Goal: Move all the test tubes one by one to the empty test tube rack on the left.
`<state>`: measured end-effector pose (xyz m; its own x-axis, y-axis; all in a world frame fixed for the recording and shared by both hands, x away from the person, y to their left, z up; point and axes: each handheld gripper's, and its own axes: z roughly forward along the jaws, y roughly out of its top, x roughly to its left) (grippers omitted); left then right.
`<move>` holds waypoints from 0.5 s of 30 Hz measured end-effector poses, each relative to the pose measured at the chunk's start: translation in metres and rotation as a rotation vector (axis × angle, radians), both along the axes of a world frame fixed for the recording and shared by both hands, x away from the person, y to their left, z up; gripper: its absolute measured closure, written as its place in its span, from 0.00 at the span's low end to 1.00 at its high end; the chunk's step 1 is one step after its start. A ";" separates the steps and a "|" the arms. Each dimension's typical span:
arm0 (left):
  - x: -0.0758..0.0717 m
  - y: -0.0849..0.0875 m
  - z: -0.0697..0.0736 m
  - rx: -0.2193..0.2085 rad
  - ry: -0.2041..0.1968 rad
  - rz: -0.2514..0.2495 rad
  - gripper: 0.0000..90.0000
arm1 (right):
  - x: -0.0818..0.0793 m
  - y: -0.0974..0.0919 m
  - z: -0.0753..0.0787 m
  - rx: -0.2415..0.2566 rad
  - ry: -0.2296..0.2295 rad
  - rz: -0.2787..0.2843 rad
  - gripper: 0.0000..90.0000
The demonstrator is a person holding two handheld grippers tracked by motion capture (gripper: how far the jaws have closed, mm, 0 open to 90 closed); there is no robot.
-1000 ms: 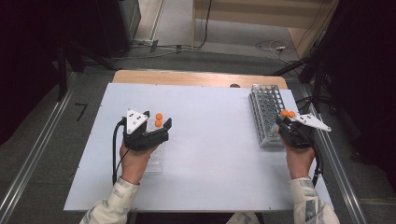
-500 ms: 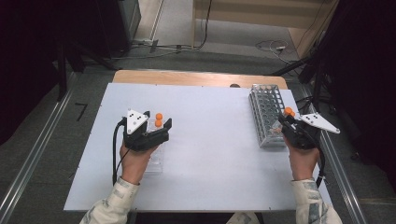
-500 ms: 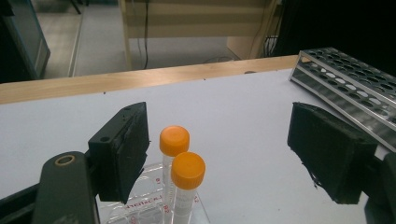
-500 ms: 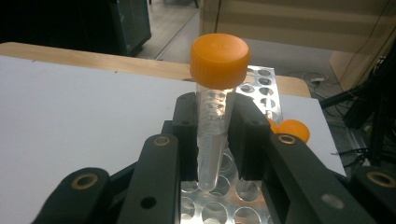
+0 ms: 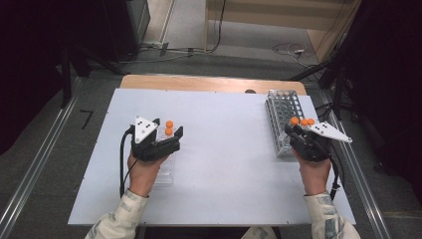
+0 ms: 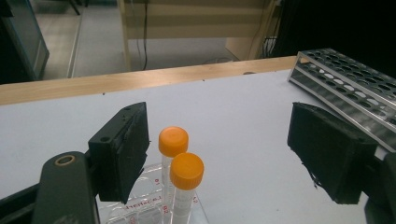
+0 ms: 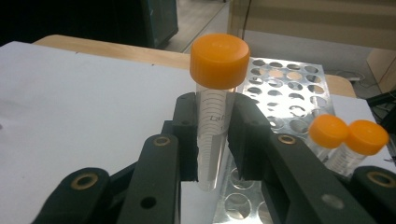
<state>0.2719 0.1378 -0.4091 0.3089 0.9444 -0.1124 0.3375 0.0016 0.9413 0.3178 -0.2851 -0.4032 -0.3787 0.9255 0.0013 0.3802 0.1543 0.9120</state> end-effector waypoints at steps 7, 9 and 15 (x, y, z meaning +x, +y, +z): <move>0.000 -0.001 0.000 0.003 0.003 -0.005 0.23 | -0.002 0.011 -0.003 -0.011 0.010 0.036 0.80; 0.000 -0.002 0.000 0.001 0.004 -0.007 0.23 | -0.003 0.015 -0.006 -0.018 0.013 0.046 0.80; -0.001 -0.003 0.000 0.004 0.004 -0.022 0.23 | -0.004 0.029 -0.012 -0.029 0.033 0.091 0.79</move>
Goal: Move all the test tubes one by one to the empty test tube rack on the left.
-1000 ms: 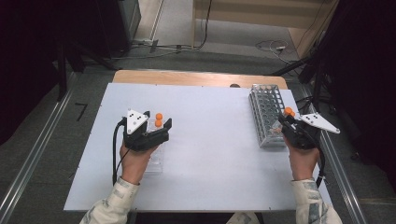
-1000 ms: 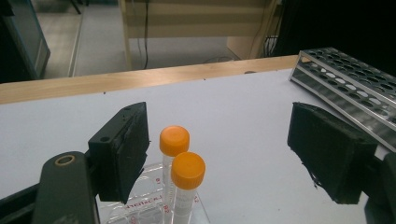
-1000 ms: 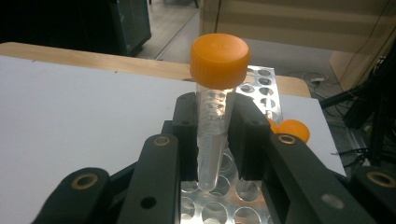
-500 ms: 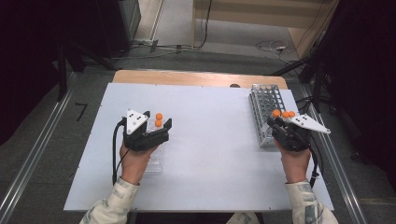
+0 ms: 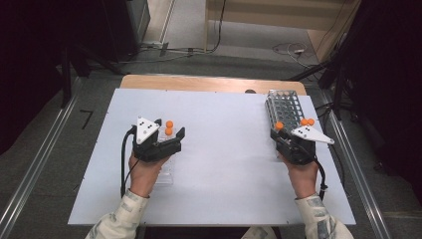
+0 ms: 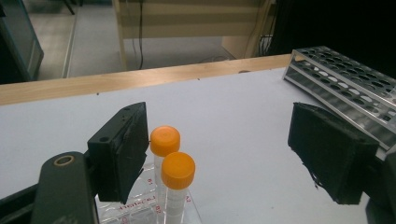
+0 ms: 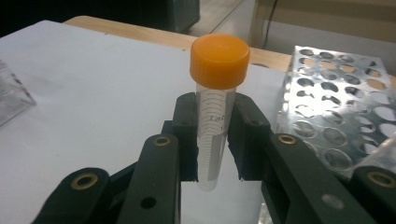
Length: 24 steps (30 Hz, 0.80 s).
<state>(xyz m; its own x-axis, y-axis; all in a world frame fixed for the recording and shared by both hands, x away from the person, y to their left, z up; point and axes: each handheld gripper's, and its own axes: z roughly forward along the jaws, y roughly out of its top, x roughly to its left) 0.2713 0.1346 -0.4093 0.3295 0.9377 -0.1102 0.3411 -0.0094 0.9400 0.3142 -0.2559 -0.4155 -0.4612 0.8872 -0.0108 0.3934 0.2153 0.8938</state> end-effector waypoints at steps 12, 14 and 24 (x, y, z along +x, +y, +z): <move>-0.002 -0.006 0.000 0.002 -0.002 -0.017 0.23 | -0.007 0.024 -0.007 -0.008 0.024 0.082 0.79; -0.003 -0.008 0.000 0.005 -0.002 -0.023 0.23 | -0.008 0.027 -0.008 -0.007 0.027 0.095 0.79; -0.004 -0.015 -0.002 0.014 0.002 -0.047 0.23 | -0.012 0.045 -0.017 -0.028 0.052 0.152 0.80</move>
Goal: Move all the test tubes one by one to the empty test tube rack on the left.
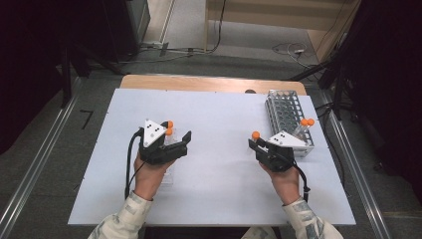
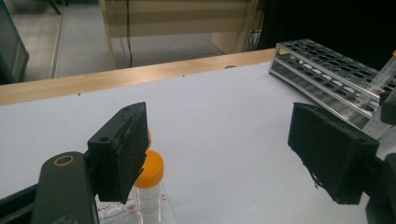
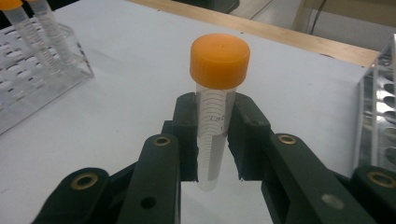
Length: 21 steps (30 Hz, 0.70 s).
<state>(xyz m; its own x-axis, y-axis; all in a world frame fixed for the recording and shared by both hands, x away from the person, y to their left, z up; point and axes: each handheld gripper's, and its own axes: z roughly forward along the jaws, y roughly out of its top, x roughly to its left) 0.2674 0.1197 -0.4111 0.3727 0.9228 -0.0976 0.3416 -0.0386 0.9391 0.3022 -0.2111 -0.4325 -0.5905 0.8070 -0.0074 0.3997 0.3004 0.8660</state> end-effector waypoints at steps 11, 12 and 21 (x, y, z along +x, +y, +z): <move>-0.004 -0.015 -0.003 0.004 0.000 -0.059 0.23 | -0.008 0.018 -0.004 -0.011 0.009 0.061 0.80; -0.005 -0.017 -0.003 0.002 0.003 -0.068 0.23 | -0.009 0.019 -0.005 -0.010 0.012 0.067 0.79; -0.010 -0.037 -0.008 0.015 0.019 -0.146 0.23 | -0.015 0.035 -0.011 -0.012 0.028 0.120 0.80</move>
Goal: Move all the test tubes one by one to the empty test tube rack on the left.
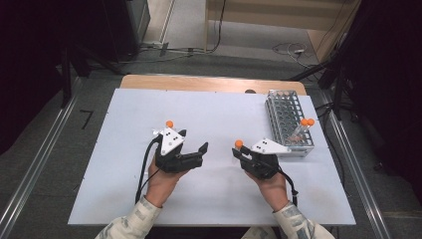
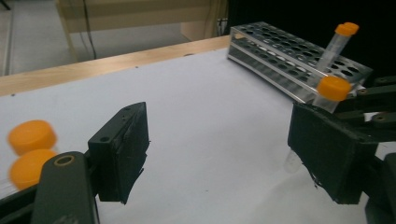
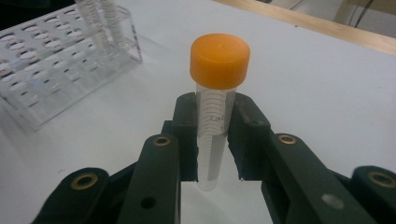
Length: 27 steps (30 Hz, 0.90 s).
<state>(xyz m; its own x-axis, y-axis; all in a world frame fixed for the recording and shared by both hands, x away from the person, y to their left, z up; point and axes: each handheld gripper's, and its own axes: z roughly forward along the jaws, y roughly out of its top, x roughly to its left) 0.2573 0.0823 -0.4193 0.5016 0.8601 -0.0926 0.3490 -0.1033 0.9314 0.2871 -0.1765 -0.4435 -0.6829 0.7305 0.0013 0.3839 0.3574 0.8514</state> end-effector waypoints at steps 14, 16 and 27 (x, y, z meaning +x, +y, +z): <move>-0.010 -0.028 -0.003 0.007 0.009 -0.124 0.28 | -0.014 0.026 -0.006 0.008 0.003 0.088 0.80; -0.011 -0.030 -0.004 0.007 0.008 -0.131 0.33 | -0.017 0.029 -0.007 0.005 0.003 0.101 0.80; -0.013 -0.036 -0.008 0.006 0.005 -0.197 0.63 | -0.024 0.040 -0.007 0.005 0.006 0.139 0.79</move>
<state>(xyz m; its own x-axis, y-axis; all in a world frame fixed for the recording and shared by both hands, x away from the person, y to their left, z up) 0.2440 0.0463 -0.4277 0.6597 0.7461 -0.0903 0.3258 -0.1756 0.9290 0.2627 -0.1369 -0.4507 -0.7776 0.6286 0.0093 0.3359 0.4029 0.8514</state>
